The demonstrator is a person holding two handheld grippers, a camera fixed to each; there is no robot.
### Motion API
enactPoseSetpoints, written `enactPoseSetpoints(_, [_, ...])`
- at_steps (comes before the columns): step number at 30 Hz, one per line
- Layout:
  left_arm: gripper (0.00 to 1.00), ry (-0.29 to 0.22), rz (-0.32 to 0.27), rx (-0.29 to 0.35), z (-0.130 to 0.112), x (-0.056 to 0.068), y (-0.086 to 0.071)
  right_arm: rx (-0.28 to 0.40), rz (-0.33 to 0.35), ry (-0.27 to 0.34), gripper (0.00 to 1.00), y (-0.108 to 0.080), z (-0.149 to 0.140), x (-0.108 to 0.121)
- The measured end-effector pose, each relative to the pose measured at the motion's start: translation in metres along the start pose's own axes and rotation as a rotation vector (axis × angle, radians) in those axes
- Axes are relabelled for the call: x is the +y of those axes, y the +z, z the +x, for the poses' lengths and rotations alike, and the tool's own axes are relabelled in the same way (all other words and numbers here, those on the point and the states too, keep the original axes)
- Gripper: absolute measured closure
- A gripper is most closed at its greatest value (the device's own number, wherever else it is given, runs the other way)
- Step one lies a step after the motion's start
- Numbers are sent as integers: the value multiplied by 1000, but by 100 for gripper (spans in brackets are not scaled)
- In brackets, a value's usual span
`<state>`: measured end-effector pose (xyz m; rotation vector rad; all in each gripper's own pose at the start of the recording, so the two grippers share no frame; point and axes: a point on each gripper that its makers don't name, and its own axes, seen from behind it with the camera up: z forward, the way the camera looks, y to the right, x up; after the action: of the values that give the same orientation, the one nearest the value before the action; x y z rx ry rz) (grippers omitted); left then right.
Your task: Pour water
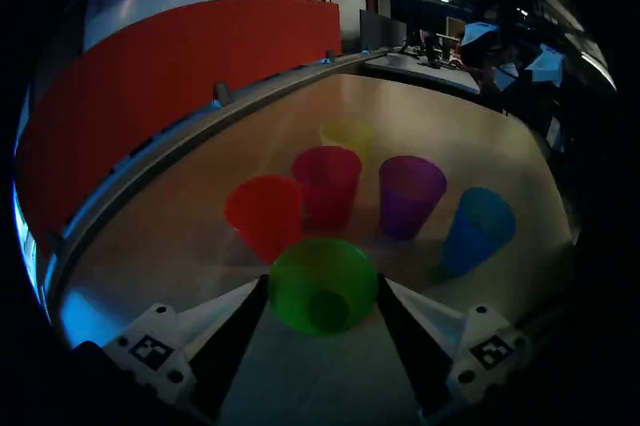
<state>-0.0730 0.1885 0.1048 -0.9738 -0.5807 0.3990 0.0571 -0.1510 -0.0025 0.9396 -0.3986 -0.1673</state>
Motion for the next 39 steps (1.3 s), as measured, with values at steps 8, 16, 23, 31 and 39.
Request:
enactPoseSetpoints(8, [10, 0, -2, 2, 1, 0, 1, 0, -2, 0, 0, -1, 0, 2])
enactPoseSetpoints(16, [10, -16, -7, 21, 4, 2, -4, 2, 0, -1, 1, 0, 2, 0])
enactPoseSetpoints(23, [10, -17, 6, 60, 16, 2, -17, 5, 2, -9, 0, -1, 5, -5])
enactPoseSetpoints(31, [10, -15, 34, 111, 32, 3, -39, 10, 1, -19, 0, -3, 9, -13])
enactPoseSetpoints(39, [10, -11, 63, 157, 47, 6, -61, 13, -7, -32, 0, -6, 11, -18])
